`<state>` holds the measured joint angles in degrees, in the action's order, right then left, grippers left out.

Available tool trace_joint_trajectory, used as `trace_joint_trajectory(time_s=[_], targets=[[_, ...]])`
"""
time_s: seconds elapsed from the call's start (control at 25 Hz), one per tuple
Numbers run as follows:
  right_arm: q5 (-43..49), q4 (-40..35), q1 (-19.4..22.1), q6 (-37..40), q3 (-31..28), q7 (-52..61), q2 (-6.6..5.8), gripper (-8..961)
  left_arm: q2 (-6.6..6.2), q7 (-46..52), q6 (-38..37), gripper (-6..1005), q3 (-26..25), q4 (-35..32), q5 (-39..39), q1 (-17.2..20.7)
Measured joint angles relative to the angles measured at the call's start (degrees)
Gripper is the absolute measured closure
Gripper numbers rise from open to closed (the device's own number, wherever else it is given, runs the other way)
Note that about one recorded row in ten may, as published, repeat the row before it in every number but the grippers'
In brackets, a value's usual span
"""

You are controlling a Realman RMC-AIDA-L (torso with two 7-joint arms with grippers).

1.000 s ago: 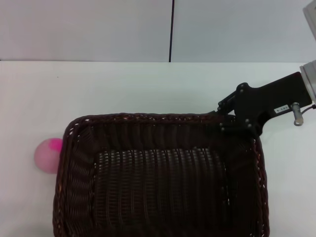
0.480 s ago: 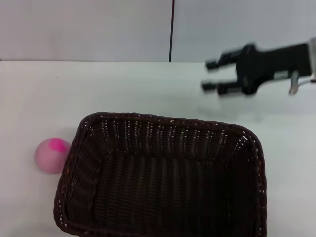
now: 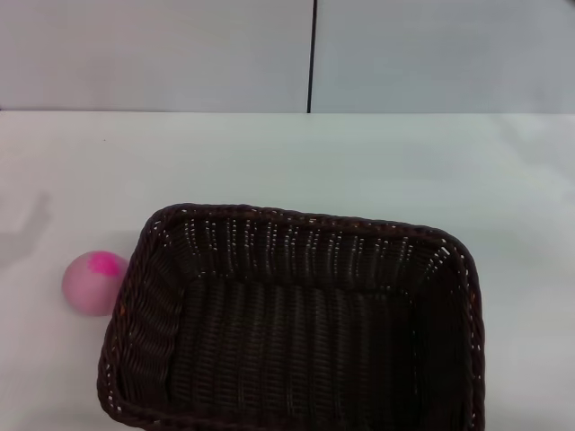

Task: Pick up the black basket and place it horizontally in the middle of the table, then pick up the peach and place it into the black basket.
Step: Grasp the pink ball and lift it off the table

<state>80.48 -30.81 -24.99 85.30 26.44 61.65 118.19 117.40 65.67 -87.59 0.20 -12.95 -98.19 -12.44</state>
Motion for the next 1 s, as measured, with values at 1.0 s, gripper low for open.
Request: trace_joint_trajectory(time_s=[1.0], targets=[[-6.6, 10.2, 7.8, -1.3, -10.6, -5.3, 0.2, 396, -0.45, -4.2, -1.2, 183, 23.3, -14.2, -11.2, 1.0]])
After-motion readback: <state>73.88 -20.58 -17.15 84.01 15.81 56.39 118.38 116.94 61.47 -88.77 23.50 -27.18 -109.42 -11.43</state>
